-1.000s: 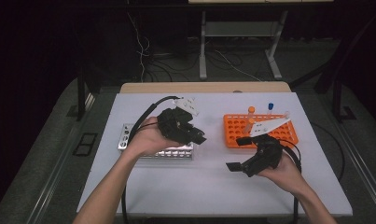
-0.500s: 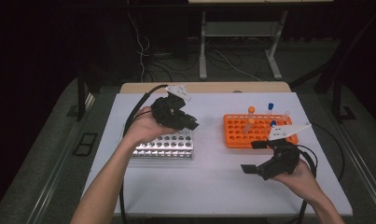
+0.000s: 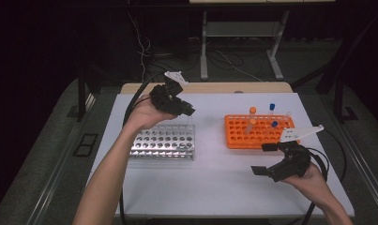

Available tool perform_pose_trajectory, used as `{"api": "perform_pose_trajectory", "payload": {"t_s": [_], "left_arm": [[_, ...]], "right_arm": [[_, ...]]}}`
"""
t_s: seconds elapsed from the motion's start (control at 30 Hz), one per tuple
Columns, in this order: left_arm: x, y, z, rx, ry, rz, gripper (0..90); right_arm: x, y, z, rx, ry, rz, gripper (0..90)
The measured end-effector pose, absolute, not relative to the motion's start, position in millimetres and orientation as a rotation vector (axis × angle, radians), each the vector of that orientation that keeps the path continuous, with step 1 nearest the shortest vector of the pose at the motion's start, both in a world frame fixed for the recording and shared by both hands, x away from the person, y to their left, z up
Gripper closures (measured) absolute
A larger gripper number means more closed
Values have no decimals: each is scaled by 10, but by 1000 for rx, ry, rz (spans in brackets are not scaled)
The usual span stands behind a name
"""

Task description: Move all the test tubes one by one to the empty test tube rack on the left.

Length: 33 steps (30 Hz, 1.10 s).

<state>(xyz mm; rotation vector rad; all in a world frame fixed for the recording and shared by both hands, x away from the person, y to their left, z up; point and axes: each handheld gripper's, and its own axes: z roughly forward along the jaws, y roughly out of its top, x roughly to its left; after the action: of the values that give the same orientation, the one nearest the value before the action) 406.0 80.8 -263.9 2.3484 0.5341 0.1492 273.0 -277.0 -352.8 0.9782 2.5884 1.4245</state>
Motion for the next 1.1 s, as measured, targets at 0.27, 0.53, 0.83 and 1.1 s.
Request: {"api": "perform_pose_trajectory", "payload": {"t_s": [0.27, 0.53, 0.83, 1.1], "left_arm": [[4237, 822, -2760, 2345, 593, 158, 744], [4346, 795, -2890, 2350, 619, 145, 744], [4398, 804, -3073, 2351, 648, 103, 744], [4389, 831, -3267, 2348, 662, 74, 744]], "right_arm": [[2710, -2912, -3532, 1016, 2561, 1400, 2], [2700, -3066, -3548, 1062, 2516, 1402, 2], [2709, -3266, -3610, 1130, 2472, 1386, 2], [2768, -3434, -3656, 1200, 2420, 1373, 2]]}}
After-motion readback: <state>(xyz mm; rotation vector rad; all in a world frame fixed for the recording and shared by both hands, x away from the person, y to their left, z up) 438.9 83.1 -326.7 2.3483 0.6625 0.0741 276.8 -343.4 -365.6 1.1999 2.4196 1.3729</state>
